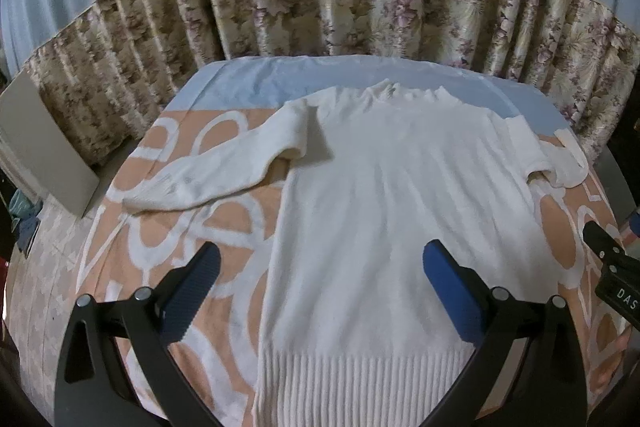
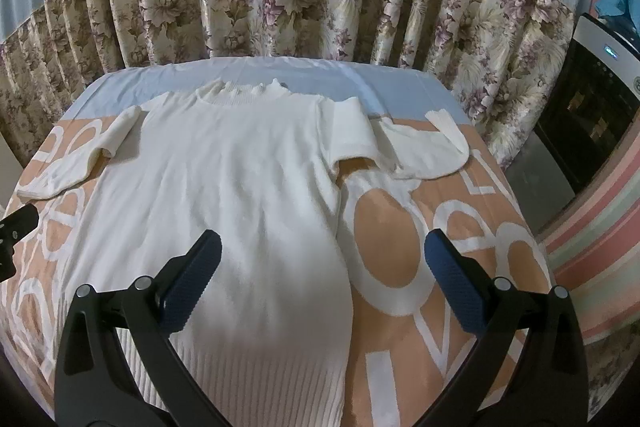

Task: Fold small clothes
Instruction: 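Lower the right gripper onto the sweater sleeve cuff and close on it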

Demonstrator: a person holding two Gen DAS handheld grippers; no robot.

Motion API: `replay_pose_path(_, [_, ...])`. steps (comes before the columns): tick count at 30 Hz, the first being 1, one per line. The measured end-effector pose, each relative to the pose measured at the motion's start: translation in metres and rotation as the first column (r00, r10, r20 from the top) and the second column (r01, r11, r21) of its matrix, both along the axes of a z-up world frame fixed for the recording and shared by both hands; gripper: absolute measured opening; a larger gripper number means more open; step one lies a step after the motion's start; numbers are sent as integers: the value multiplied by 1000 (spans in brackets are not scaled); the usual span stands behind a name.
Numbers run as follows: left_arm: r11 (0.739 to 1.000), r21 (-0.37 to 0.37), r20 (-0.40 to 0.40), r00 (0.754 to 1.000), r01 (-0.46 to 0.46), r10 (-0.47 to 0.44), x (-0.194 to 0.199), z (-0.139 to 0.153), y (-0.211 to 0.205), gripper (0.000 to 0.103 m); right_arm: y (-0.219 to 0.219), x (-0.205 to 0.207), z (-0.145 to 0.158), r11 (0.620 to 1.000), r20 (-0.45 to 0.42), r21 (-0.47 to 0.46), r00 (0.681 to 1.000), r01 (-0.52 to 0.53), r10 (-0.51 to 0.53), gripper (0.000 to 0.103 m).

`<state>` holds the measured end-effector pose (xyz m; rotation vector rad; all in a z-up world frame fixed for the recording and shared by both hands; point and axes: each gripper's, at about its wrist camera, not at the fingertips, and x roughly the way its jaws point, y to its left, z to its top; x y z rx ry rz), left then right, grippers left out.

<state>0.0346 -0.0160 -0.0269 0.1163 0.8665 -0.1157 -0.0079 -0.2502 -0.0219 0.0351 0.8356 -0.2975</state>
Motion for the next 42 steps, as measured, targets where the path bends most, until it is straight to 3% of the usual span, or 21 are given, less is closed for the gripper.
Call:
replay_pose_path(7, [997,-68,41,999,37,-34,35,11,-22,101,-14,23,6,998,44,-45,998,-41,43,100])
replay_pose_path(12, [999,14,47,998,52,-52,66,7,-49,101,-37,44,12,993,89,6,989,-116,115,100])
replay_pose_path(15, [997,10,26,997,75,-76,85,1,-61,101,-54,59,10,988,100,48,985,-148,143,100])
replay_pose_path(23, [993,-3,6,993,122,-122,133,-12,-92,101,-100,92,5,991,68,5,988,-137,136,100])
replay_pose_path(27, [989,-27,7,989,145,-145,151,-18,-105,101,-128,107,4,991,77,-87,991,-106,113,100])
replay_pose_path(34, [973,-32,-33,973,228,-229,187,-37,-145,101,-193,144,-29,994,2,-102,999,-40,40,100])
replay_pose_path(39, [969,-30,-42,968,247,-248,200,-52,-169,101,-237,173,-61,992,-66,-115,997,-50,42,100])
replay_pose_path(42, [967,-46,-64,965,252,-255,207,-61,-173,101,-257,186,-77,993,-113,-108,993,-43,30,85])
